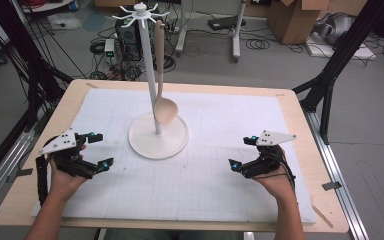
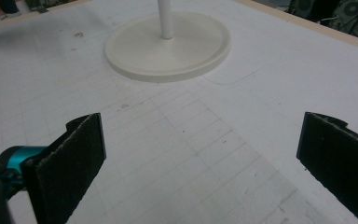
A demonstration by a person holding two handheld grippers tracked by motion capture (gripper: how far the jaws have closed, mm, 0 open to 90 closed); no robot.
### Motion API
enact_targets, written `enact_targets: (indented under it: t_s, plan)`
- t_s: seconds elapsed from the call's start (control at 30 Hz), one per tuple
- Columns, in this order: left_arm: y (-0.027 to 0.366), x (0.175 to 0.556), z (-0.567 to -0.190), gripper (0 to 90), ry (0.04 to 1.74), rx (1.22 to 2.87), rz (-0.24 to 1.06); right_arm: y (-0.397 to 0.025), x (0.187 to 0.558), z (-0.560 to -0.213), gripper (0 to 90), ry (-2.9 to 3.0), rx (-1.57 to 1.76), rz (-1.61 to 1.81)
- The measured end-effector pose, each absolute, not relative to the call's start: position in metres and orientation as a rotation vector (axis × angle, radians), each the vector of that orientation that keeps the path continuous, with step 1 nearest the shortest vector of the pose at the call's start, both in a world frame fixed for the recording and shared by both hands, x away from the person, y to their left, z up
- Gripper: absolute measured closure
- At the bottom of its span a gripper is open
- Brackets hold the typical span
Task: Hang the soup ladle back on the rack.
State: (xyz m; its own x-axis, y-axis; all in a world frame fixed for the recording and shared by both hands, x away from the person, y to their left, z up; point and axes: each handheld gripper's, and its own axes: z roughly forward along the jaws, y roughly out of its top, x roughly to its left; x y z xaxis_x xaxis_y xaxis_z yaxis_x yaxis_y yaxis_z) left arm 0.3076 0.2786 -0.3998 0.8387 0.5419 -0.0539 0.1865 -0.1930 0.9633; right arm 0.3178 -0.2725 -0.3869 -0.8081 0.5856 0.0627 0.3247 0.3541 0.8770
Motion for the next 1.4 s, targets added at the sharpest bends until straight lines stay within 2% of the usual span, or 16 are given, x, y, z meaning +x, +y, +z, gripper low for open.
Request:
enact_targets:
  t_s: [0.27,1.4]
  plan:
    - [0.280,0.308,-0.398,2.1,0.561,1.755,0.352,-0.274,0.322,-0.398,0.0,2.377,0.850,1.380]
    - [0.272,0.310,-0.402,2.1,0.559,1.792,0.341,-0.283,0.323,-0.397,0.0,2.359,0.903,1.369]
